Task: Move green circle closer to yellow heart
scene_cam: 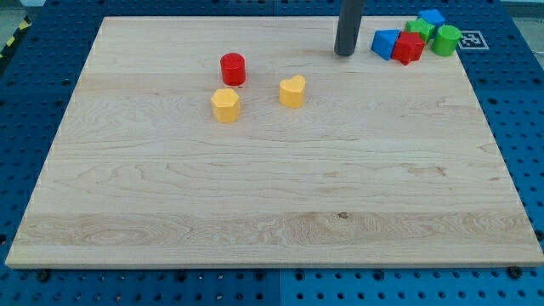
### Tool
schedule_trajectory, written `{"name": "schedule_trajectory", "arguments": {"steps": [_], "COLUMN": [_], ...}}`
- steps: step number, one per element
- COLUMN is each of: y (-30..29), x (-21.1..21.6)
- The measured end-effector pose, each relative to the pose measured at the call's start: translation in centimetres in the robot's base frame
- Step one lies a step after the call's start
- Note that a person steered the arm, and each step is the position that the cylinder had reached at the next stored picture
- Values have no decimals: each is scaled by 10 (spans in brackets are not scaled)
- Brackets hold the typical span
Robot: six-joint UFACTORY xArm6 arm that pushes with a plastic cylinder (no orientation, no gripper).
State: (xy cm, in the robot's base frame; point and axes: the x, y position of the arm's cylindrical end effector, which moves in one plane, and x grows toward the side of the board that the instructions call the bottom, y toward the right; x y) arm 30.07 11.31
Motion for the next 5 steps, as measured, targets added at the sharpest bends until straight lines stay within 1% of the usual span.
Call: {"name": "schedule_trajectory", "arguments": {"steps": [1,2,3,4,5], "y": [24,94,164,220,232], "x": [42,60,61,53,8]}}
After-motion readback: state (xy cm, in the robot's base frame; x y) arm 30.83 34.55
